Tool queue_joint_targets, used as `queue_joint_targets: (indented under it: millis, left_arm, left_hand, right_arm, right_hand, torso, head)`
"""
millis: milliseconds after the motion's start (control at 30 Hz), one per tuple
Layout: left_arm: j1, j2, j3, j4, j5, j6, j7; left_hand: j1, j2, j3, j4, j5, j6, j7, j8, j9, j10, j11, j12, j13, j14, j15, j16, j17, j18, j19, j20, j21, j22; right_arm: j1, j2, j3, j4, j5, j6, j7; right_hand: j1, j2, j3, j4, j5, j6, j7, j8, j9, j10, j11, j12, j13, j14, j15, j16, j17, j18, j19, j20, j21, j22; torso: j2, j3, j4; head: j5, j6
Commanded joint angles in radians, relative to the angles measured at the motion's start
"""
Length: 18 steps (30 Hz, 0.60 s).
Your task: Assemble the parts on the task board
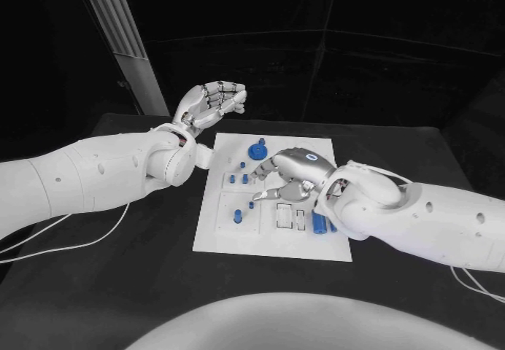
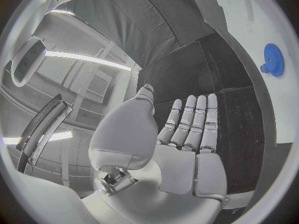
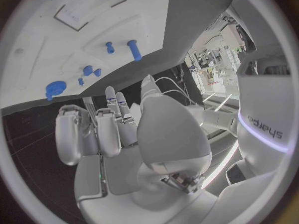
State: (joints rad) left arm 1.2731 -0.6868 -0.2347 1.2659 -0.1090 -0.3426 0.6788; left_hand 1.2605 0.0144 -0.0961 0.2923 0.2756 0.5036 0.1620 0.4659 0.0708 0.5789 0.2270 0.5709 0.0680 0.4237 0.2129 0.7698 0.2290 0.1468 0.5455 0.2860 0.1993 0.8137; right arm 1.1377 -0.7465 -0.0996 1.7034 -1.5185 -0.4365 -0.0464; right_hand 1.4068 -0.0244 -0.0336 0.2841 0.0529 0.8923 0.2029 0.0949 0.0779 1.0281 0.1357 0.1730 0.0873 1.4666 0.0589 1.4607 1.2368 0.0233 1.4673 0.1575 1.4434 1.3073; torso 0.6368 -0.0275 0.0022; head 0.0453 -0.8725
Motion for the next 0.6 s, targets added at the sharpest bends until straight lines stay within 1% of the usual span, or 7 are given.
queue_joint_targets:
  millis: [33,200,333,367,467,500,600]
  left_arm:
    - [0.0,0.006,0.001,-0.008,0.002,0.013,0.125]
    - [-0.001,0.017,0.001,-0.021,0.002,0.014,0.125]
    - [-0.003,0.022,0.001,-0.029,0.002,0.014,0.125]
    - [-0.003,0.024,0.001,-0.032,0.002,0.014,0.125]
    - [-0.005,0.027,0.001,-0.036,0.002,0.014,0.126]
    - [-0.005,0.028,0.001,-0.037,0.002,0.014,0.126]
    - [-0.006,0.03,0.001,-0.039,0.002,0.014,0.125]
  left_hand:
    - [-0.002,0.01,-0.007,0.0,0.006,-0.007,0.109,0.005,-0.001,-0.008,0.001,0.004,-0.001,-0.008,-0.003,0.007,-0.002,-0.007,0.004,0.001,-0.003,-0.002]
    - [-0.002,0.01,-0.007,0.0,0.006,-0.007,0.109,0.005,-0.001,-0.008,0.001,0.004,-0.001,-0.008,-0.003,0.007,-0.002,-0.007,0.004,0.001,-0.003,-0.002]
    - [-0.002,0.01,-0.007,0.0,0.006,-0.007,0.109,0.005,-0.001,-0.008,0.001,0.004,-0.001,-0.008,-0.003,0.007,-0.002,-0.007,0.004,0.001,-0.003,-0.002]
    - [-0.002,0.01,-0.007,0.0,0.006,-0.007,0.109,0.005,-0.001,-0.008,0.001,0.004,-0.001,-0.008,-0.003,0.007,-0.002,-0.007,0.004,0.001,-0.003,-0.002]
    - [-0.002,0.01,-0.007,0.0,0.006,-0.007,0.109,0.005,-0.001,-0.008,0.001,0.004,-0.001,-0.008,-0.003,0.007,-0.002,-0.007,0.004,0.001,-0.003,-0.002]
    - [-0.002,0.01,-0.007,0.0,0.006,-0.007,0.109,0.005,-0.001,-0.008,0.001,0.004,-0.001,-0.008,-0.003,0.007,-0.002,-0.007,0.004,0.001,-0.003,-0.002]
    - [-0.002,0.01,-0.007,0.0,0.006,-0.007,0.109,0.005,-0.001,-0.008,0.001,0.004,-0.001,-0.008,-0.003,0.007,-0.002,-0.007,0.004,0.001,-0.003,-0.002]
  right_arm:
    - [0.022,-0.06,0.001,0.039,0.277,-0.058,-0.008]
    - [0.045,-0.174,0.001,0.093,0.388,0.013,-0.084]
    - [0.051,-0.235,0.0,0.116,0.447,0.064,-0.137]
    - [0.052,-0.253,0.0,0.121,0.466,0.084,-0.158]
    - [0.053,-0.275,-0.001,0.117,0.489,0.124,-0.205]
    - [0.053,-0.279,-0.001,0.112,0.494,0.134,-0.222]
    - [0.054,-0.29,-0.01,0.105,0.498,0.151,-0.266]
  right_hand:
    - [-0.018,0.018,-0.008,0.005,-0.005,0.004,-0.004,0.002,0.0,0.043,-0.01,0.032,0.012,0.039,-0.014,-0.008,-0.011,0.014,0.028,-0.005,0.0,0.195]
    - [-0.095,0.03,-0.063,0.006,-0.006,-0.024,-0.022,-0.001,-0.003,0.096,-0.029,0.11,0.054,0.034,-0.034,-0.02,-0.044,0.013,0.031,-0.022,0.003,0.197]
    - [-0.123,0.041,-0.11,0.003,-0.001,-0.06,-0.034,0.014,-0.001,0.09,-0.048,0.233,0.14,-0.01,-0.048,-0.081,-0.173,0.032,-0.017,-0.036,-0.071,0.159]
    - [-0.14,0.048,-0.153,0.002,0.002,-0.094,-0.036,0.035,0.004,0.039,-0.057,0.404,0.271,-0.054,-0.061,-0.122,-0.243,0.046,-0.065,-0.044,-0.14,0.126]
    - [-0.162,0.063,-0.191,0.006,0.006,-0.122,-0.047,0.064,0.011,-0.049,-0.066,0.661,0.471,-0.119,-0.046,-0.156,-0.303,0.092,-0.211,-0.049,-0.348,0.025]
    - [-0.185,0.064,-0.219,0.009,0.022,-0.13,-0.042,0.092,0.02,-0.045,-0.06,0.946,0.758,-0.135,-0.048,-0.134,-0.275,0.106,-0.264,-0.052,-0.418,-0.006]
    - [-0.21,0.066,-0.237,0.006,0.002,-0.128,-0.047,0.139,0.036,0.236,-0.061,1.282,1.207,-0.096,-0.049,-0.044,-0.095,0.109,-0.309,-0.036,-0.481,-0.031]
  torso:
    - [-0.003,-0.003,-0.0023]
    - [-0.007,-0.0071,-0.0015]
    - [-0.008,-0.0064,-0.0038]
    - [-0.008,-0.0062,-0.0033]
    - [-0.008,-0.0077,-0.0008]
    - [-0.008,-0.0079,-0.0018]
    - [-0.008,-0.0085,-0.0038]
  head:
    - [-0.012,0.0]
    - [-0.038,0.0]
    - [-0.058,0.0]
    - [-0.071,0.0]
    - [-0.095,0.0]
    - [-0.101,0.0]
    - [-0.113,0.0]
